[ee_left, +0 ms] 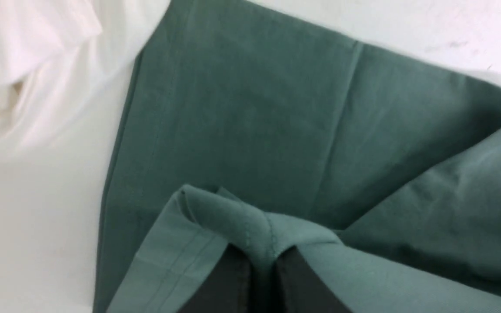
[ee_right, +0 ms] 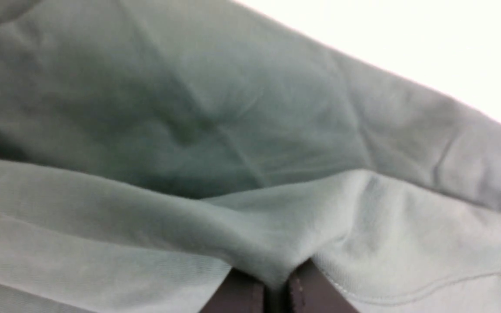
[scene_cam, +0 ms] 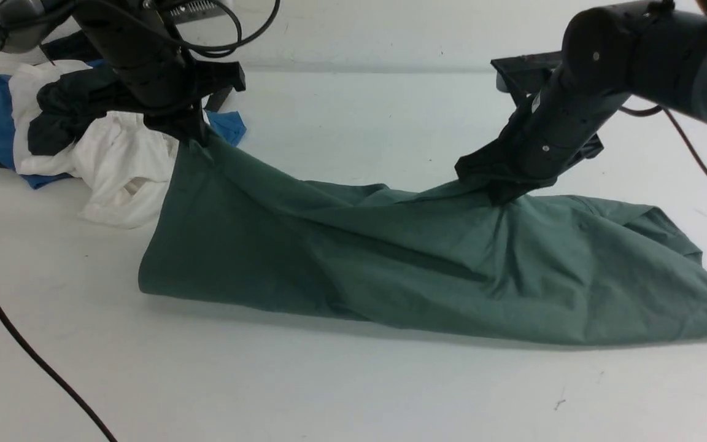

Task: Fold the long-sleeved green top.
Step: Use both arms to drag the lower edge of the fabric forward and fold it over the upper edge

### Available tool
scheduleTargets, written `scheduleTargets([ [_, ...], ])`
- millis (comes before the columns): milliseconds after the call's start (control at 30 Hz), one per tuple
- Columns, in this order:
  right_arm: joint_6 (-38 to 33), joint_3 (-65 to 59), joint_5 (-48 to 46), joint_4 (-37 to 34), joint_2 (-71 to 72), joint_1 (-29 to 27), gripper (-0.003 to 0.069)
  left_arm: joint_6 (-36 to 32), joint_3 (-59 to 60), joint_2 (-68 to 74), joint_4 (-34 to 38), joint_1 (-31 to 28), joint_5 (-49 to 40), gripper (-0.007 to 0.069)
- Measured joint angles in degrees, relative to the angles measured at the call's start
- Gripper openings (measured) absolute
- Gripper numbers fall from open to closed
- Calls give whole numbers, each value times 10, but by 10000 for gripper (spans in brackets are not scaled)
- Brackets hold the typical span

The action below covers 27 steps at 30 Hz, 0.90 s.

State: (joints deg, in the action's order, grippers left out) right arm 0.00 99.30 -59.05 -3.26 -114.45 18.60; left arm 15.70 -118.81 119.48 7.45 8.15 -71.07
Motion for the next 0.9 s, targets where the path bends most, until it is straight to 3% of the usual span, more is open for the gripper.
scheduleTargets([
  [267,-17,53,-18,-9,-31,-28,2,23,-12,30,8,-22,1,6],
  [533,-26,119,-55,-18,-103,-32,2,35,-12,71,30,-34,61,6],
  [900,0,140,-12,0,-119,-32,2,41,-13,82,30,-34,122,14],
])
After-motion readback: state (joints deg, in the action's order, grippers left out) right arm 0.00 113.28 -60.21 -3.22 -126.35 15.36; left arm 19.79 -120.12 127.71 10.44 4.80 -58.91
